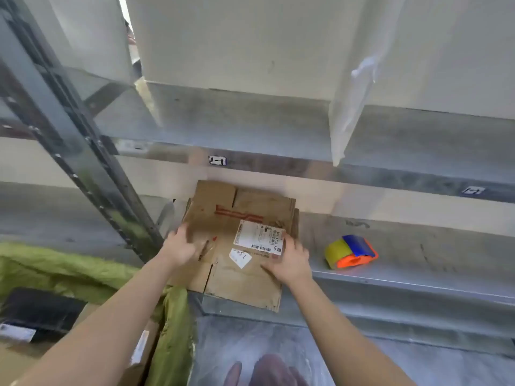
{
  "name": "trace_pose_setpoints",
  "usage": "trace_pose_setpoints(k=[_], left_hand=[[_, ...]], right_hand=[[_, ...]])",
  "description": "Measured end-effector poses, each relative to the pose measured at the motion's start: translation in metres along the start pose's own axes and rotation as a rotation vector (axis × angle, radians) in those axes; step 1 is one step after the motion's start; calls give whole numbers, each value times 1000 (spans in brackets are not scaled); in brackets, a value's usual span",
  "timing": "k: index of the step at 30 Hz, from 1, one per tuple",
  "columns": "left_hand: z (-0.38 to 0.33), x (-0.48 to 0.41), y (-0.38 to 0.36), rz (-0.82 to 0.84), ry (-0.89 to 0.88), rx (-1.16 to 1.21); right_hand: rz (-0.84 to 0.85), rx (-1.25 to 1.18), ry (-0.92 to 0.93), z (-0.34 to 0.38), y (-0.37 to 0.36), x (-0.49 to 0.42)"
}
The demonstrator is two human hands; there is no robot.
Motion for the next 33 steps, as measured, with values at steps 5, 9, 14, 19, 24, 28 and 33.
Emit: trace_pose_setpoints(k=[5,9,14,19,24,28,33], left_hand=[[5,-13,-1,1,74,-51],[8,-15,-1,-36,61,-56],[10,-13,-6,-47,29,68],[10,-8,-1,-18,20,167],[9,0,14,-14,-67,302],[-10,11,20,-11,-165,325],[-58,41,4,15,-269,281]], right_hand=[[-60,-9,-21,-5,-3,-4],[-73,-60,-35,-12,-3,-5],[-95,-181,-100,-21,4,-11],[-108,-329,-91,-23,25,-8],[-121,-439,-32,-14,44,-4],[-174,-398,17,-12,73,4],[-206,-491,-24,-51,123,37]])
Point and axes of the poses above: each hand's wrist, its own x-axis away from the middle knuckle, its own y-axis out of the back of the hand, z = x × y, the point moved 3 cm from there along -x, towards the middle knuckle, and after that the axes turned 8 degrees about y, right-handed, at the moved point
